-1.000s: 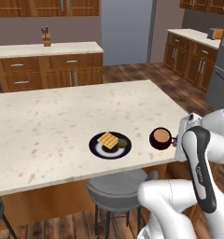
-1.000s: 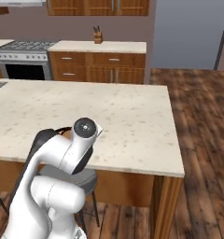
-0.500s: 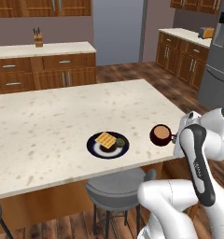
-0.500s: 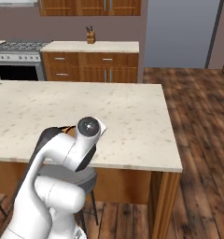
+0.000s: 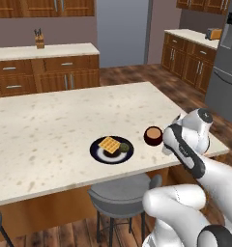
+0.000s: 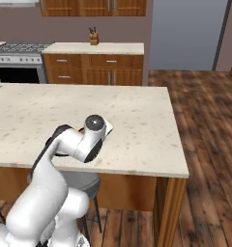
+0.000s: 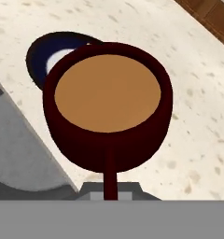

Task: Pick up the brewed coffee from the coffee machine and place it next to the breakfast plate on the dining counter.

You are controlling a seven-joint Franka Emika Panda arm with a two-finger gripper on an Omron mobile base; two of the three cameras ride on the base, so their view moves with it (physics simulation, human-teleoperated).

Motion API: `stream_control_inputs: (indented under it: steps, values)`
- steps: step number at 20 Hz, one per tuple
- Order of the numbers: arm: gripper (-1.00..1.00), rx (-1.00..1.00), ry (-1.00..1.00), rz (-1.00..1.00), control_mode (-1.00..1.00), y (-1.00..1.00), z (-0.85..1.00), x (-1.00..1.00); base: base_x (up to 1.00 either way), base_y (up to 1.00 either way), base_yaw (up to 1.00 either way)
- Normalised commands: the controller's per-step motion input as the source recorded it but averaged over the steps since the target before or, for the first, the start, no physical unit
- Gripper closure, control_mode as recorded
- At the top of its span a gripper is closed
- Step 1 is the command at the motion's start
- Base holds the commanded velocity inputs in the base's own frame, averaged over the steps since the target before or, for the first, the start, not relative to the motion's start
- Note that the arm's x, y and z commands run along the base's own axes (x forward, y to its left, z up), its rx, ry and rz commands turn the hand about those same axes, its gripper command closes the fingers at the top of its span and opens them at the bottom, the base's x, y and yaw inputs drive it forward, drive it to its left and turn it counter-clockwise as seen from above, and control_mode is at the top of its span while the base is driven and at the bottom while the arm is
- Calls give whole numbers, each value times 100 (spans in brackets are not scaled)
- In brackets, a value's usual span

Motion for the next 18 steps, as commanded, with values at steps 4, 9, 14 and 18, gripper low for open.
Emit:
stream_control_inputs:
  steps: [4,9,14,18]
  values:
    - [100,0,14,0,-100,0,-26,75,0,0,0]
    - [100,3,9,0,-100,0,-17,70,0,0,0]
    - [100,3,0,0,-100,0,-28,46,0,0,0]
    - [100,0,0,0,-100,0,-48,32,0,0,0]
